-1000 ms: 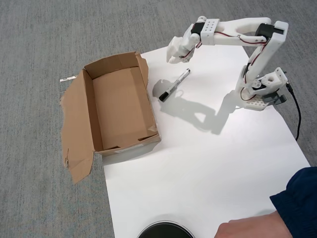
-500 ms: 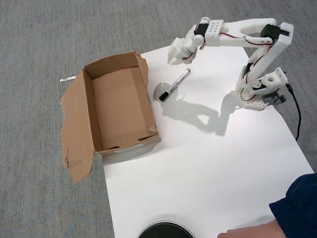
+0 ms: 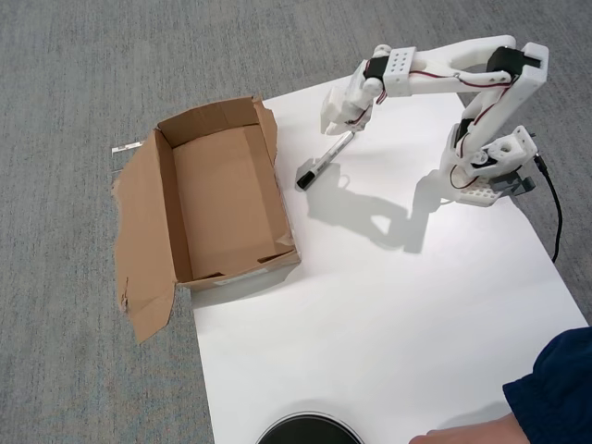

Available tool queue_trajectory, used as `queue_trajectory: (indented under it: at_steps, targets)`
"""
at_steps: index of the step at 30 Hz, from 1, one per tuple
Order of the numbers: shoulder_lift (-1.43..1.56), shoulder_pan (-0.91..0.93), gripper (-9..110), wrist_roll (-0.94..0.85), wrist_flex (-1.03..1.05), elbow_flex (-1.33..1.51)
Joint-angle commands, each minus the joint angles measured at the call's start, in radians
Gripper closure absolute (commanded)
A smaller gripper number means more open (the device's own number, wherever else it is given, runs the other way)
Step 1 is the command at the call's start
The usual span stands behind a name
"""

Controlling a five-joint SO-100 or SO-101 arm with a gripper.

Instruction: Grasp a pen and put it in the box.

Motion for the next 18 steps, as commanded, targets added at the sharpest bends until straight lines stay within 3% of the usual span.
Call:
queue_trajectory:
  at_steps: [1,18]
  targets:
    - [0.041,-0.008,101,0.005,0.0,0.004]
    - [0.043,-0.007,101,0.004,0.002,0.004]
